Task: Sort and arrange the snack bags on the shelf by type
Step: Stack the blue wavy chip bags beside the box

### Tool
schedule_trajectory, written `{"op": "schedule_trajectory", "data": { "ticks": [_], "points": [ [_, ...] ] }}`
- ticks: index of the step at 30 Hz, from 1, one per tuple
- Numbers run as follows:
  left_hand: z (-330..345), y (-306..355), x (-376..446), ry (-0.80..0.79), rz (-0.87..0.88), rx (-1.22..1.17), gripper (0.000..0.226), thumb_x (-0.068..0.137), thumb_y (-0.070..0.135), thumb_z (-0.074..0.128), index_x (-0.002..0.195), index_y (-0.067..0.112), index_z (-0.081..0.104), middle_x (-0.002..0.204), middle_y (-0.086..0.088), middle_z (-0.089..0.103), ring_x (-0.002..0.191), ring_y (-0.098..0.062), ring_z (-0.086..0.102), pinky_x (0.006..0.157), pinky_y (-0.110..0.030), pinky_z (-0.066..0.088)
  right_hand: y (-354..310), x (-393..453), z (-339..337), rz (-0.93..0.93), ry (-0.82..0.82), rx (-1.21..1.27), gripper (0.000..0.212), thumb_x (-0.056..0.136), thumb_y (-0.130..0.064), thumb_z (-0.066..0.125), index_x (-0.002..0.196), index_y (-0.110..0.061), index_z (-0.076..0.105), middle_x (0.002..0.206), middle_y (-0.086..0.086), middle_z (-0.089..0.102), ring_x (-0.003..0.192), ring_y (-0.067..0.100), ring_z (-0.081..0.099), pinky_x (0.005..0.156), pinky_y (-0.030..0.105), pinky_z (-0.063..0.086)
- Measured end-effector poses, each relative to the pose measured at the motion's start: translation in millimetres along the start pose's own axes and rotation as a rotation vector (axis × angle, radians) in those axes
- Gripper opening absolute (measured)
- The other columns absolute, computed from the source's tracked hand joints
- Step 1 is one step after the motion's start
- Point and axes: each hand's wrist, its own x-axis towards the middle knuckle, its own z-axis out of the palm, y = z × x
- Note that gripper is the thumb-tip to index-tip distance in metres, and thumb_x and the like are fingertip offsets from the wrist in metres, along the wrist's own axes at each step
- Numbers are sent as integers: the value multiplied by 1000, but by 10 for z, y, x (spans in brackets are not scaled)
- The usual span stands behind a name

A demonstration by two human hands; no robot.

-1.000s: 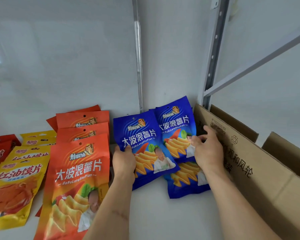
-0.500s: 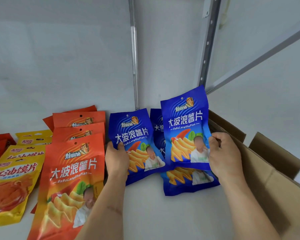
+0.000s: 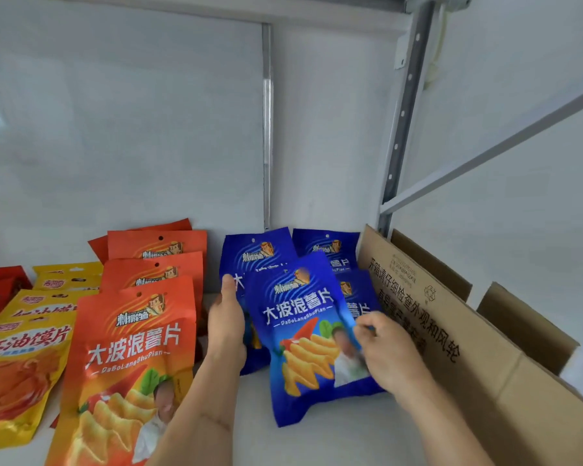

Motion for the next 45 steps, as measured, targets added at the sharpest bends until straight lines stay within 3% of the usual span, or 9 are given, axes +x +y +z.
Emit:
{"op": "schedule_trajectory", "data": {
  "ticks": [4,8,13,16,23,27,35,41,45],
  "points": [
    [-12,52,-8,-123,-80,-5,51,88,62,63,102,13,67,86,-5,79,86,-28,76,82,-42,59,3,28,102,11,-60,-6,12,101,-23,49,107,-21,59,105,-3,59,95,13,56,70,26,44],
    [-47,46,-26,-149,-73,26,27,93,24,70,110,3,64,86,-12,78,75,-28,75,67,-39,59,-44,27,77,-25,-1,-27,13,101,-32,49,100,-22,58,103,-3,63,88,9,56,63,19,43],
    [-119,74,30,-98,-34,-5,19,100,22,59,115,10,60,100,-13,75,87,-33,72,81,-48,59,58,4,64,79,167,-435,60,95,-59,42,140,-20,41,139,4,51,126,26,48,102,39,41],
    [-126,79,23,-67,70,64,17,104,27,53,117,18,58,101,-9,74,87,-28,72,69,-38,57,111,3,175,164,130,-466,78,89,-70,42,144,-17,30,139,8,49,125,29,49,99,41,42],
    [-176,99,2,42,242,245,20,105,35,48,114,19,53,98,-3,70,84,-21,70,70,-37,57,152,5,75,141,251,-194,66,92,-52,59,142,-16,35,125,4,64,107,23,65,68,28,47],
    [-156,159,-53,158,457,431,27,106,39,42,120,18,52,94,4,64,75,-9,63,59,-26,48,45,-112,-115,-19,439,-186,73,90,-49,62,149,-19,32,133,3,59,114,20,60,75,29,47],
    [-166,156,-50,326,583,516,35,107,36,37,125,13,56,110,-11,69,94,-33,66,75,-41,53,-49,-222,-441,-237,641,-138,66,89,-42,66,145,-18,41,127,4,61,111,23,59,76,31,46],
    [-213,229,-84,403,611,434,33,106,41,40,121,16,53,106,-6,67,91,-27,68,76,-45,57,-31,-200,-440,-247,626,-134,64,89,-42,65,145,-21,41,128,2,60,112,21,59,73,31,48],
    [-147,249,-130,253,547,311,29,104,44,45,118,19,53,102,1,66,84,-15,68,68,-35,57,-27,-178,-429,-242,496,128,63,89,-40,68,145,-29,40,130,-8,60,115,13,59,87,39,55]
  ]
}}
